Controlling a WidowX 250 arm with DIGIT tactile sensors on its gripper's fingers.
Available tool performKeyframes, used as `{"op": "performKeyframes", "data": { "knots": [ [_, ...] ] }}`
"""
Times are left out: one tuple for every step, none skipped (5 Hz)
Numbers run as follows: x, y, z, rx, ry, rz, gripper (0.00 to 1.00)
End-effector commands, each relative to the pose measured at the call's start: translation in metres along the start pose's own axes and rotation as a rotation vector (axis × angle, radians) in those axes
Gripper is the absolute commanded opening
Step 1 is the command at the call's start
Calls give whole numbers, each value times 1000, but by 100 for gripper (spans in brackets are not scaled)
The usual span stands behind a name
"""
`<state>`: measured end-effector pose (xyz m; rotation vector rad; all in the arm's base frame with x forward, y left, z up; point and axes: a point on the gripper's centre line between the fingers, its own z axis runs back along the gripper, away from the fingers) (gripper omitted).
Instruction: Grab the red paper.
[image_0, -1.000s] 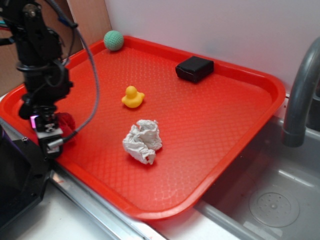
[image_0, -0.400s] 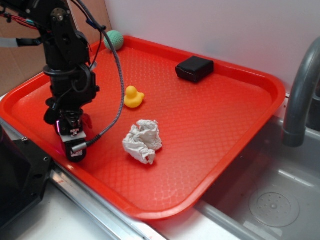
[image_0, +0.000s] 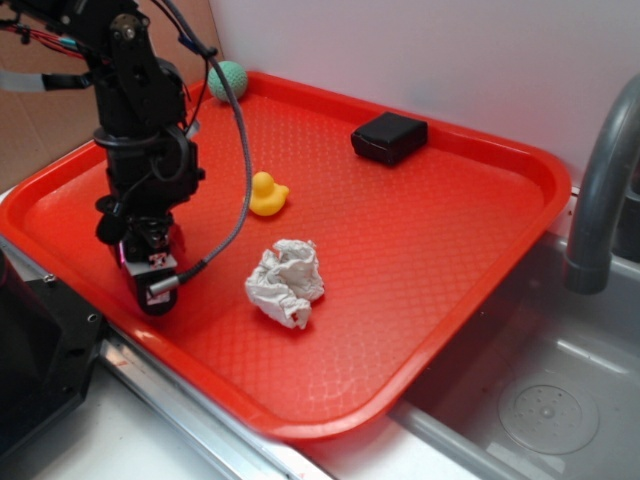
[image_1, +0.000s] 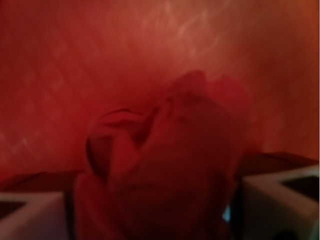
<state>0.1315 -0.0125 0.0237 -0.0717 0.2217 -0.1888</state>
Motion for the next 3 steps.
{"op": "performKeyframes", "data": {
  "knots": [
    [14,29,119,11,-403,161,0],
    [6,36,171,40,-486,246,0],
    [2,33,217,26,-393,257,0]
  ]
}}
